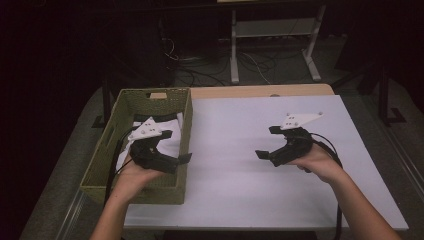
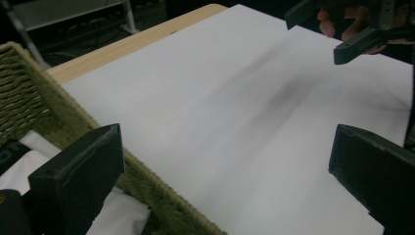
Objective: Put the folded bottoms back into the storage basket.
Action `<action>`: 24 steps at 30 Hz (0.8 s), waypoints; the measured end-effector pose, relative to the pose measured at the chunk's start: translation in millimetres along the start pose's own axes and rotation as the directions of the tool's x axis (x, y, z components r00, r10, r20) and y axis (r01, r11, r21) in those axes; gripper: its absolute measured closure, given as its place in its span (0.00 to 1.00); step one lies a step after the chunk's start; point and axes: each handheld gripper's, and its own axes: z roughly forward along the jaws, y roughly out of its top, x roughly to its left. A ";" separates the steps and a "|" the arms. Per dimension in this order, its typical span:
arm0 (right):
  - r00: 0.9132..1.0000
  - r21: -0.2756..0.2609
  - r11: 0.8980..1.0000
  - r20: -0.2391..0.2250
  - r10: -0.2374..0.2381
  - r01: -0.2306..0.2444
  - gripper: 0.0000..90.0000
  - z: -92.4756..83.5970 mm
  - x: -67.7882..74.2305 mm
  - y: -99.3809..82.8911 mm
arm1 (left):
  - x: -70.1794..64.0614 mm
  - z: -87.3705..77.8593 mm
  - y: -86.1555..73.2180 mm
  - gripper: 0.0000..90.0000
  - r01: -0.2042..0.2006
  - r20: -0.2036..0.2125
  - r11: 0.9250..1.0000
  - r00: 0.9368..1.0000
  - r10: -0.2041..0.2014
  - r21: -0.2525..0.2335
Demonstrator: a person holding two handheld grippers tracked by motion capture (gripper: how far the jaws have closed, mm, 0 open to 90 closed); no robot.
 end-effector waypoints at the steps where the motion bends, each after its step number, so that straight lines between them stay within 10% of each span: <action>1: 1.000 -0.004 1.000 0.007 0.005 -0.005 0.02 -4.1 -0.6 -3.4 | -1.7 -0.1 -0.4 0.00 -0.003 0.003 1.000 1.000 0.003 -0.006; 24: 0.993 -0.028 0.997 0.086 0.075 -0.073 0.02 -57.4 -7.5 -65.3 | -9.5 10.5 -17.0 0.00 0.002 0.069 0.999 0.998 0.000 -0.035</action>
